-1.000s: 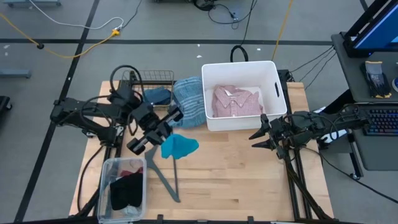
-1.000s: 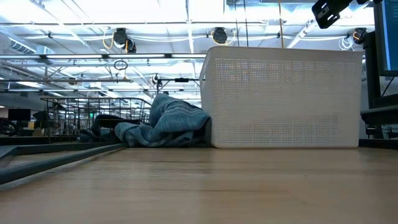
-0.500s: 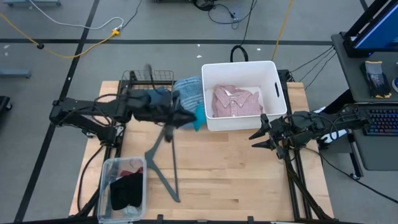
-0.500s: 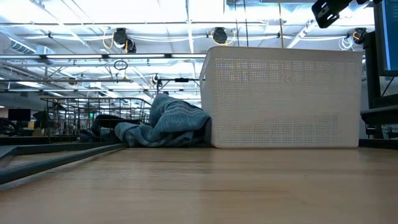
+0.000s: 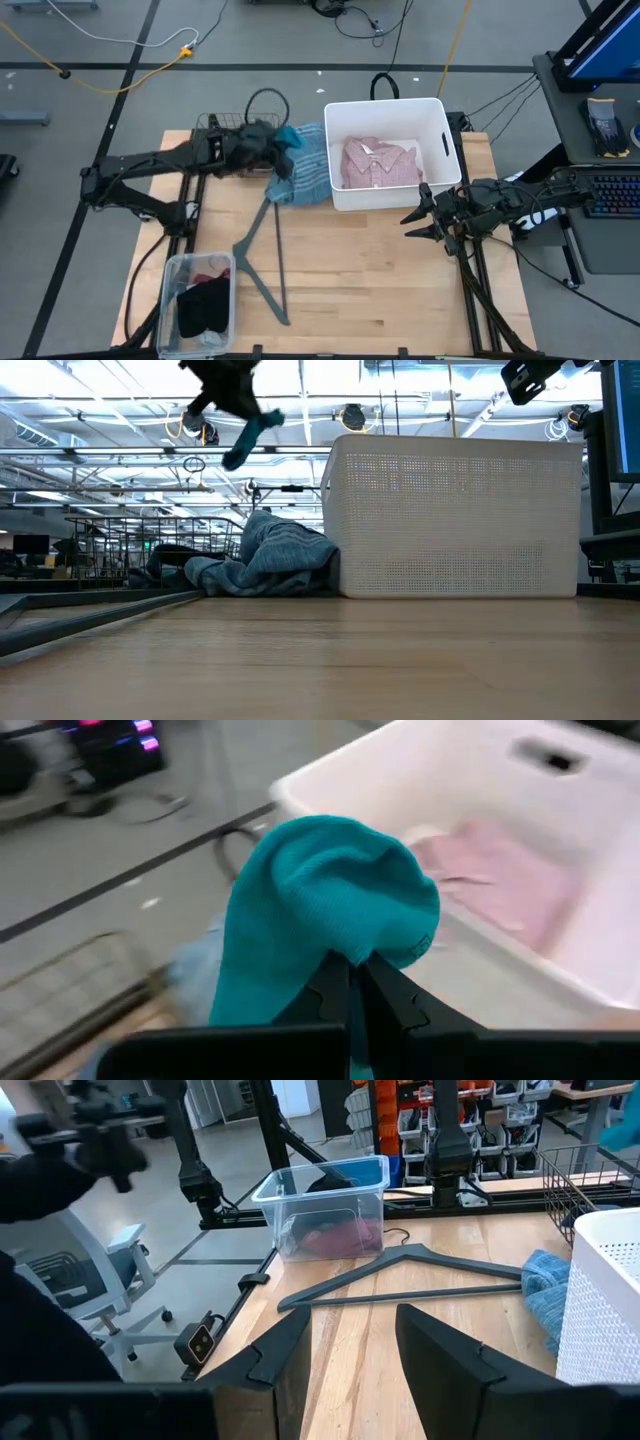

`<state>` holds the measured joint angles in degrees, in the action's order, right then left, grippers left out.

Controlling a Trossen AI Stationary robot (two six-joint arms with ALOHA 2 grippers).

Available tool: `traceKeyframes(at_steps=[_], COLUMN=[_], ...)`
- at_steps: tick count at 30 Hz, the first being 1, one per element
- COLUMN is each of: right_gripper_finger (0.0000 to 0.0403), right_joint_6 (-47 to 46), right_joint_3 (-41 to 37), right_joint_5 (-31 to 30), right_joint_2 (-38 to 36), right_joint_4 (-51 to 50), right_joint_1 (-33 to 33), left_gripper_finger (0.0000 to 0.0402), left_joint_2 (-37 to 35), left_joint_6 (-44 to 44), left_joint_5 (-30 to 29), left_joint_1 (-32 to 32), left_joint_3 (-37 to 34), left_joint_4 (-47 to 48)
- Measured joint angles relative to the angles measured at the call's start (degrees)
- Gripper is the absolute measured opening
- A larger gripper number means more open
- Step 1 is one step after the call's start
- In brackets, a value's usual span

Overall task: Pick & Place Cloths
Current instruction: Put the light blue sock into the black metal basket

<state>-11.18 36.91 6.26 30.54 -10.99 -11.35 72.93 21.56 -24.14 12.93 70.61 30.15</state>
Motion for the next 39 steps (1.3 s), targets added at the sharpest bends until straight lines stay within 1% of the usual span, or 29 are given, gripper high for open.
traceKeyframes(at_steps=[7,14,19,24,28,35,39], right_gripper_finger=[0.0139,0.0139,0.0139,0.0139,0.0139,0.0139,0.0139], right_joint_6=[0.0,-0.1,-0.1,-0.1,-0.1,-2.9,-3.1], right_joint_3=[0.0,0.0,0.0,0.0,0.0,0.0,0.0], right_joint_5=[-0.2,-0.2,-0.2,-0.2,-0.2,-0.4,-0.5], right_joint_2=[0.0,0.0,0.0,0.0,0.0,0.0,0.0], right_joint_4=[0.0,0.0,0.0,0.0,0.0,0.0,0.0], right_joint_1=[0.0,0.0,0.0,0.0,0.0,0.0,0.0], left_gripper_finger=[0.0002,0.0001,0.0001,0.0001,0.0001,0.0003,0.0003], left_joint_2=[0.0,1.4,3.7,7.3,10.3,13.1,14.6], left_joint_6=[-1.7,-1.9,-1.8,-1.7,-0.4,0.2,0.4], left_joint_5=[0.7,11.5,17.8,22.6,24.1,24.6,27.5], left_joint_1=[14.2,27.6,33.6,36.9,38.2,38.7,38.6], left_joint_3=[0.0,0.0,0.0,0.0,0.0,0.0,0.0], left_joint_4=[6.4,11.0,10.9,12.1,14.6,16.6,16.7])
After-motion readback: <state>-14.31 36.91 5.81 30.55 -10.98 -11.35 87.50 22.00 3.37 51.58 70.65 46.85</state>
